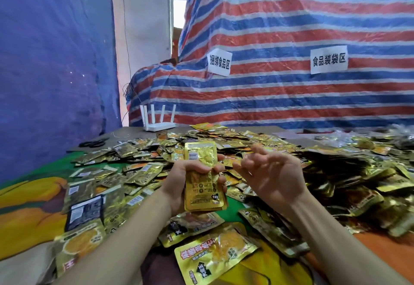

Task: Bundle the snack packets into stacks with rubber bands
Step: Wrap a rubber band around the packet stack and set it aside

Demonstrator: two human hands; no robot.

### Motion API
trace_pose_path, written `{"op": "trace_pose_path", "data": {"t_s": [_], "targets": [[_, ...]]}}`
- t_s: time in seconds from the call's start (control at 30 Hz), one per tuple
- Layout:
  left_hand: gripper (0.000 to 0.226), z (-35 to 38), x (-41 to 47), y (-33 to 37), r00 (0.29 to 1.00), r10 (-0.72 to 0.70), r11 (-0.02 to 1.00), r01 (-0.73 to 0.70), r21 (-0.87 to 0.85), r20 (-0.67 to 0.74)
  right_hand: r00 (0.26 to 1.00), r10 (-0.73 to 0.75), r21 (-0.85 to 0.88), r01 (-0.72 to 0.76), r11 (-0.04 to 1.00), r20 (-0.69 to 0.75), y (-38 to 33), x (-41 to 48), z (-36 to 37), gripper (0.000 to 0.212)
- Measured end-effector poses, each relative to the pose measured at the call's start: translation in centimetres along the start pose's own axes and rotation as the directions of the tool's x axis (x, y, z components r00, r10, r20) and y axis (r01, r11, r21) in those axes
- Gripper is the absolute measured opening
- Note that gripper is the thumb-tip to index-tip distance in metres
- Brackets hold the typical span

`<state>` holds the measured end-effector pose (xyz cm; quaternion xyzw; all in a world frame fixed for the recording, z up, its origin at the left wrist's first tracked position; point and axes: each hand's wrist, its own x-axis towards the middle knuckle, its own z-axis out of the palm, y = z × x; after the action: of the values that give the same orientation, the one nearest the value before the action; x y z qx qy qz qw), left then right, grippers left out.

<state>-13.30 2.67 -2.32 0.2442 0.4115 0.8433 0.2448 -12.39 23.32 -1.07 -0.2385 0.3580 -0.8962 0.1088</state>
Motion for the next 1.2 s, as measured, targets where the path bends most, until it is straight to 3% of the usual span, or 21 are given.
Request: {"op": "trace_pose_path", "data": {"t_s": [0.07,0.13,0.23,0.43,0.53,0.63,0.73,0.8,0.87,1.0,1.2], "targets": [[0.038,0.2,0.1,-0.1,1.0,-0.014,1.0,0.015,-0.011,0.026,1.0,0.0,0.055,0.001,0.999,-0.014,-0.2,0.0,-0.1,0.039],[0.032,0.4,0.2,-0.1,1.0,-0.027,1.0,0.027,0.003,0.014,1.0,0.024,-0.003,-0.024,1.0,-0.002,-0.1,0.1,0.1,0.041],[0.037,0.4,0.3,-0.1,0.983,-0.023,0.993,0.044,0.112,-0.183,0.999,0.032,-0.231,-0.039,0.972,-0.036,0.5,0.5,0.2,0.043],[0.017,-0.6,1.1,0.3,0.812,0.261,0.96,-0.273,0.055,-0.523,0.967,-0.071,-0.541,-0.074,0.838,-0.243,2.4,0.5,-0.2,0.052],[0.011,-0.7,1.2,0.6,0.728,0.324,0.939,-0.328,0.108,-0.604,0.97,-0.045,-0.549,-0.098,0.83,-0.24,4.0,0.4,0.4,0.072],[0.011,-0.1,1.4,0.3,0.68,0.365,0.919,-0.374,0.128,-0.636,0.977,-0.051,-0.59,-0.082,0.803,-0.206,5.6,0.5,1.3,0.07],[0.016,1.1,1.6,-0.4,0.684,0.336,0.924,-0.374,0.084,-0.648,0.986,-0.1,-0.607,-0.004,0.795,-0.136,6.9,0.4,1.9,0.062],[0.023,1.6,1.7,-1.1,0.695,0.297,0.939,-0.338,0.067,-0.655,0.979,-0.17,-0.685,0.044,0.727,-0.117,7.4,0.3,2.2,0.061],[0.022,1.7,1.9,-1.6,0.727,0.297,0.948,-0.302,0.1,-0.619,0.965,-0.231,-0.759,0.055,0.649,-0.128,7.4,0.2,2.4,0.061],[0.028,1.8,2.0,-2.0,0.796,0.332,0.943,-0.288,0.166,-0.506,0.941,-0.319,-0.78,0.115,0.616,-0.114,7.1,0.1,2.1,0.057],[0.029,1.5,1.9,-1.9,0.824,0.35,0.936,-0.291,0.197,-0.446,0.918,-0.388,-0.824,0.158,0.544,-0.081,7.2,0.2,2.0,0.056]]}}
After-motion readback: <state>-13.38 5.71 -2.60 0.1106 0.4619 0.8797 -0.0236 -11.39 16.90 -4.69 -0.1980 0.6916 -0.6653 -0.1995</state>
